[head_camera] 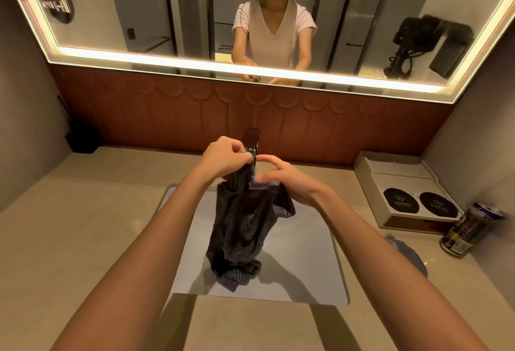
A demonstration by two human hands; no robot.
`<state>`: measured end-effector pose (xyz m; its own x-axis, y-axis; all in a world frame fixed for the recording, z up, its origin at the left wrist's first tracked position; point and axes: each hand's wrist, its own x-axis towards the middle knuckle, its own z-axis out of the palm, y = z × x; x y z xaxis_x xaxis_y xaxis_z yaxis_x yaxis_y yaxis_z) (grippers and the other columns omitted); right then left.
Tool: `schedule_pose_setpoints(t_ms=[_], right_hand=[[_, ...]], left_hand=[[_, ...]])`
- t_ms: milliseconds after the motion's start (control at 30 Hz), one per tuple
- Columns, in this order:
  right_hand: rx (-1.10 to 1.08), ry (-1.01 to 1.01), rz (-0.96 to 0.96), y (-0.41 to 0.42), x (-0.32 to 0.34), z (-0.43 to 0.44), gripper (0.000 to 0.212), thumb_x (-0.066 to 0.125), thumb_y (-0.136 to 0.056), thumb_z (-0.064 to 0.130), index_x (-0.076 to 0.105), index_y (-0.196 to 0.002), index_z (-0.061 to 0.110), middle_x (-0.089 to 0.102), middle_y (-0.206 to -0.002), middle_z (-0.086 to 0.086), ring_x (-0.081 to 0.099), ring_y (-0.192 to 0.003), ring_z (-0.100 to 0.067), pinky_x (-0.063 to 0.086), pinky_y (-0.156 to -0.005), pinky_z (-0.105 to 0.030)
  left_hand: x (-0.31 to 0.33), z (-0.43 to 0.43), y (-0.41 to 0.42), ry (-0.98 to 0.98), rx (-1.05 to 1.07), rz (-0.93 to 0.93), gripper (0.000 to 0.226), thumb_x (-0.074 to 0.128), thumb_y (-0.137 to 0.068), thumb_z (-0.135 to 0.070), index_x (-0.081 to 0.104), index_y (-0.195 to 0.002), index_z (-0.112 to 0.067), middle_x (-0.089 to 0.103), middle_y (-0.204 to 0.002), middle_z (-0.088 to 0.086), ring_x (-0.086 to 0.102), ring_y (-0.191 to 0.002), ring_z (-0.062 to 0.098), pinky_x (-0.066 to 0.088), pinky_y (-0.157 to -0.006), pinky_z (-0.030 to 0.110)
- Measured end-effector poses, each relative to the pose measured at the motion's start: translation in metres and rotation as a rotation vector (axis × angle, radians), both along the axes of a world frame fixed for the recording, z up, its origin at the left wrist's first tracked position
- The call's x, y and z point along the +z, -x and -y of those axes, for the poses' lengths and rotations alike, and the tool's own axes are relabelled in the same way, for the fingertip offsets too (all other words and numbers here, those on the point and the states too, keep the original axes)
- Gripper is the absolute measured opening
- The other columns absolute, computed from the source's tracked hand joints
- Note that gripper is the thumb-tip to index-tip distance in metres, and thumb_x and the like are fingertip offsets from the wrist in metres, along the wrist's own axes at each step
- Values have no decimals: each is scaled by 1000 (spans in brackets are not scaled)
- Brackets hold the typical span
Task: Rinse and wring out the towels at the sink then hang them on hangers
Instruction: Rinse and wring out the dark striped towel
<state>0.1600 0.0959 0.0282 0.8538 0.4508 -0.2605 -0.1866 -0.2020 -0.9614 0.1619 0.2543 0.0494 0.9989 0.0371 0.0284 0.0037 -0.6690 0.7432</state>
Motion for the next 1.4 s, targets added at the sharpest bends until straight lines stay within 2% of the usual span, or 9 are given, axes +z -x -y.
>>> schedule_pose_setpoints(t_ms=[233,400,533,800,900,1067,1233,1300,1400], right_hand=[[-149,-54,126,-9,2,-10,20,51,-91,0,58,-110,0,64,-94,-13,62,-81,-19,52,-77,-27],[-245,-240,85,-11,19,-15,16,42,-96,4,57,-101,2,63,-91,-10,61,-80,-16,52,-75,-24],[-273,-384,82,-7,37,-18,21,39,-97,2,56,-107,-3,62,-92,-11,62,-81,-17,53,-75,-24],[-434,-658,73,-6,60,21,22,37,-93,1,58,-91,4,65,-82,-9,64,-75,-18,55,-72,-27],[-540,-677,91,-6,50,48,16,42,-69,-2,55,-77,3,64,-69,-8,62,-67,-20,52,-70,-27],[-619,78,6,-14,8,80,56,40,-29,4,52,-83,2,54,-92,-15,46,-70,-27,37,-59,-27],[-490,557,-194,9,-28,69,7,43,-79,-4,47,-82,2,47,-96,-16,44,-84,-28,34,-70,-32],[-364,627,-190,9,-44,64,54,54,-83,-1,36,-133,4,42,-133,-17,45,-114,-31,40,-80,-34],[-182,454,-29,15,-50,47,104,69,-77,-2,-1,-150,18,18,-154,-9,25,-138,-24,34,-92,-22]], left_hand=[[-9,-10,-1,511,59,24,43,51,-83,5,46,-122,-13,54,-106,10,59,-72,20,53,-63,27],[-52,-3,11,182,-372,-297,74,59,-75,13,27,-137,-11,44,-120,2,48,-100,13,44,-81,25],[-95,14,10,332,-218,-227,97,80,-66,-3,19,-142,-14,43,-132,1,45,-118,20,40,-97,31],[-128,33,-2,167,20,-359,37,65,-83,-15,57,-117,-4,62,-115,17,58,-104,33,47,-86,38],[-119,28,-10,151,88,-314,29,49,-91,-16,56,-115,-2,60,-113,21,56,-100,35,42,-75,36],[-91,19,-24,223,103,-280,31,60,-85,-28,62,-107,-7,64,-106,11,58,-97,27,46,-78,34],[-37,21,-24,108,-211,-316,51,72,-69,-4,46,-113,-3,55,-111,12,54,-97,24,46,-69,30],[-20,26,-21,7,-221,-197,47,69,-68,-1,43,-106,-6,52,-105,13,53,-96,27,43,-69,35],[-1,39,-12,-134,-238,-7,45,65,-71,-3,50,-113,-9,56,-102,10,54,-91,25,41,-67,29]])
